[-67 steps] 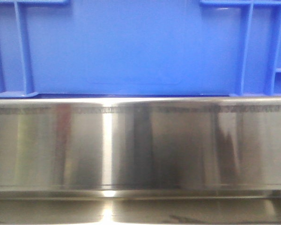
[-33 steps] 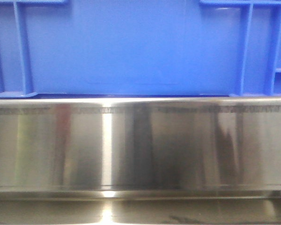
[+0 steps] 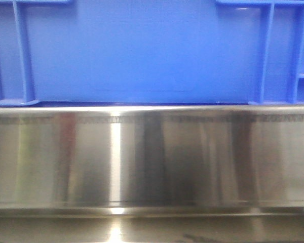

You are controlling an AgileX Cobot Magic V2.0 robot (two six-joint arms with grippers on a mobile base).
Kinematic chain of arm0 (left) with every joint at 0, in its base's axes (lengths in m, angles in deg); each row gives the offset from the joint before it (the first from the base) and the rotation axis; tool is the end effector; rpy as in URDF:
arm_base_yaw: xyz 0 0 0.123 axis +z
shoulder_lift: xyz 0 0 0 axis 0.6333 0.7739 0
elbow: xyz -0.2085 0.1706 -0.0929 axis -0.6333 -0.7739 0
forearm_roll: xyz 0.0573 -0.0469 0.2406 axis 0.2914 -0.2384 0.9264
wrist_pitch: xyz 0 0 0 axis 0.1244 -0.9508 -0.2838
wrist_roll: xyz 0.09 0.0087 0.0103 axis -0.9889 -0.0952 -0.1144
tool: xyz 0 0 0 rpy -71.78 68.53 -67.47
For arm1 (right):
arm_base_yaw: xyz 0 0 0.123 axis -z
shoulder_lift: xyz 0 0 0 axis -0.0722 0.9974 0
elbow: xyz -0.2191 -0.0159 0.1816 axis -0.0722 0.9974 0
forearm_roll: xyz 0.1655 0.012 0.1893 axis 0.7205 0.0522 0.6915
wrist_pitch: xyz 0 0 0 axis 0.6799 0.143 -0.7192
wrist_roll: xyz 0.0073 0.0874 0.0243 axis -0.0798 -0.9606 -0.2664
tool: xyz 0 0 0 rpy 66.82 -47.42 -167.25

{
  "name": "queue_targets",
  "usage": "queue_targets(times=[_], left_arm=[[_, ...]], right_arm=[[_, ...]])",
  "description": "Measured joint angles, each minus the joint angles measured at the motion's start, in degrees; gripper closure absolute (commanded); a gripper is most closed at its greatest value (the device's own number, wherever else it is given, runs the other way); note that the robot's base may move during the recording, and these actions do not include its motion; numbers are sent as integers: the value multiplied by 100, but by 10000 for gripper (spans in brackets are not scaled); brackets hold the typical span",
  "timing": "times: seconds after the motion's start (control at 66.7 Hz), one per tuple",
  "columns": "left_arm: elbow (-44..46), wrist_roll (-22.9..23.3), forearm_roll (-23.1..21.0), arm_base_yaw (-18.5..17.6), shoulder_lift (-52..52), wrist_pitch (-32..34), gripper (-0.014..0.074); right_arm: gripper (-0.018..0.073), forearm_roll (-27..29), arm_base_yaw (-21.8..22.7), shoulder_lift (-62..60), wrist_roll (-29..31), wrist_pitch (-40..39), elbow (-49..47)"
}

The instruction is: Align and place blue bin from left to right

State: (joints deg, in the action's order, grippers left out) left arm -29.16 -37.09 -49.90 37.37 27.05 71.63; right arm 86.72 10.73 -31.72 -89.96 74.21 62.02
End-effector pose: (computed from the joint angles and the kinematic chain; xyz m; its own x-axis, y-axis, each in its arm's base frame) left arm 0.0468 -0.0015 0.2587 0.2599 -0.0256 -0.9653 0.0370 0.9992 -0.0165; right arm 0.0451 -0.0052 0.2610 0.2179 0.0380 -0.9752 0.1005 0.9931 0.0611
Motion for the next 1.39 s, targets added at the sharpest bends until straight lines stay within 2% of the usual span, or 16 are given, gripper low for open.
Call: queue_targets(times=[0.24, 0.345, 0.45, 0.525, 0.69, 0.825, 0.945, 1.109, 1.169, 1.259, 1.394], left_arm=[[1515, 0, 0, 0, -23, -1007, 702], [2408, 0, 11, 0, 182, -1889, 608], [3205, 0, 11, 0, 735, -2745, 447], [3782, 0, 11, 0, 1221, -3263, 328], [4697, 0, 11, 0, 2375, -3873, 135], [5075, 0, 11, -45, 3172, -4110, -20], [5213, -72, 11, -470, 3723, -4169, -13], [5446, -231, 11, -1639, 4369, -4282, -13], [5654, -241, 11, -1938, 4649, -4347, -12], [6152, -133, 11, -2157, 5132, -4505, 0], [7167, 116, 54, -2202, 5946, -5008, 16]], right_arm=[[627, 0, 0, -17, 0, 1242, -1854], [615, 14, 0, 231, 0, 1867, -2741], [461, 205, 0, 755, 0, 2460, -3457], [278, 487, 0, 1272, 0, 2821, -3931], [-4, 772, 0, 2283, 0, 3316, -4729], [0, 806, 0, 2876, 151, 3416, -5003], [0, 1108, -168, 3338, 585, 3508, -5226], [0, 1484, -747, 4036, 899, 3797, -5626], [0, 1499, -949, 4372, 913, 4039, -5811], [0, 1509, -1203, 4848, 938, 4454, -6136], [0, 1270, -1478, 5677, 940, 5152, -6819]])
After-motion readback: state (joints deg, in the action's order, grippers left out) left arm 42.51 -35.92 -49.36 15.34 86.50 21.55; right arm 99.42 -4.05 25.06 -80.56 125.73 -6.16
